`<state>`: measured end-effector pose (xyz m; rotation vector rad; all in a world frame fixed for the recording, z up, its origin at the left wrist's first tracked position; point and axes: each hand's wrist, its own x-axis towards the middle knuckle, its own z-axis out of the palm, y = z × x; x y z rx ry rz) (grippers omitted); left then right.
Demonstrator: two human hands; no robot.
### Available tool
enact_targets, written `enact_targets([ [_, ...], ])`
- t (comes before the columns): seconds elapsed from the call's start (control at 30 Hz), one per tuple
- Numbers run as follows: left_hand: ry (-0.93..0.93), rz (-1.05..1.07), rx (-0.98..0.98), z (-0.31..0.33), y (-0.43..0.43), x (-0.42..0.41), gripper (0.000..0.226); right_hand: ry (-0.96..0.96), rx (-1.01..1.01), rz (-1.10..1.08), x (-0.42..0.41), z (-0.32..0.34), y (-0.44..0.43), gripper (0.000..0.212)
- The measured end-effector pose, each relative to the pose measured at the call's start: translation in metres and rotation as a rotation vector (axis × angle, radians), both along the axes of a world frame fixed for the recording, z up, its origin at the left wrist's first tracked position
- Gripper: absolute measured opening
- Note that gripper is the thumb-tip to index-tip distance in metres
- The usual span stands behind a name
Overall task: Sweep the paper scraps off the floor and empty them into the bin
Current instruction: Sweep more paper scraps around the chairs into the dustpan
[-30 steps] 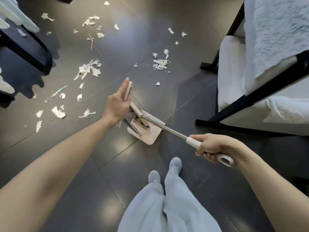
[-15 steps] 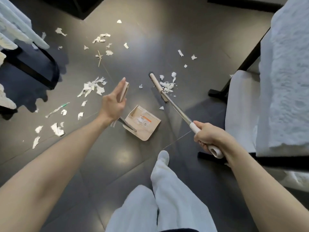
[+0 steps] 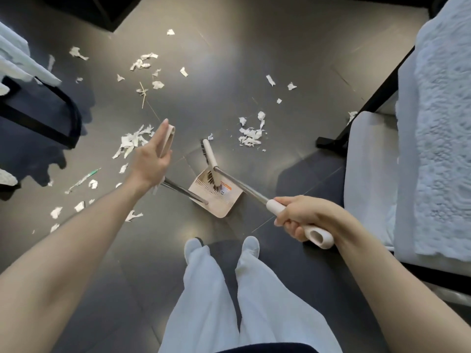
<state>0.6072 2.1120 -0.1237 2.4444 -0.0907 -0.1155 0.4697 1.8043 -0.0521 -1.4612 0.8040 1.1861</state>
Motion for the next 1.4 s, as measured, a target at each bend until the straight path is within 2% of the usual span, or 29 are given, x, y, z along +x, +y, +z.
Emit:
enact_targets([
  [0.2, -0.07, -0.066, -0.09, 0.011, 0.025, 0.044, 0.068, -0.188, -0.166, -0.012, 0.04, 0.004, 0.027, 0.039],
  [0.4, -0.033, -0.205, -0.136, 0.014, 0.062, 0.125, 0.07, -0.326, -0.443, -0.029, 0.107, -0.021, 0.071, 0.031],
  [0.53, 0.125, -0.34, -0.291, 0.005, 0.086, 0.184, 0.069, -0.329, -0.606, -0.034, 0.153, -0.033, 0.094, 0.02],
  [0.77, 0.177, -0.452, -0.293, -0.005, 0.098, 0.273, 0.067, -0.157, -0.707, -0.005, 0.209, -0.054, 0.103, 0.022],
  [0.87, 0.159, -0.474, -0.279, -0.008, 0.082, 0.301, 0.067, -0.102, -0.672, -0.042, 0.228, -0.071, 0.101, 0.023],
  [1.0, 0.138, -0.492, -0.288, -0.012, 0.062, 0.335, 0.066, -0.048, -0.473, -0.165, 0.246, -0.08, 0.108, 0.029],
  [1.07, 0.168, -0.498, -0.311, -0.012, 0.053, 0.348, 0.067, -0.006, -0.401, -0.164, 0.246, -0.074, 0.117, 0.046],
  [1.2, 0.166, -0.537, -0.287, -0.013, 0.029, 0.364, 0.068, 0.052, -0.226, -0.223, 0.237, -0.049, 0.138, 0.035],
  [1.4, 0.232, -0.586, -0.34, -0.016, 0.014, 0.377, 0.068, 0.07, -0.082, -0.386, 0.223, -0.002, 0.14, 0.055],
])
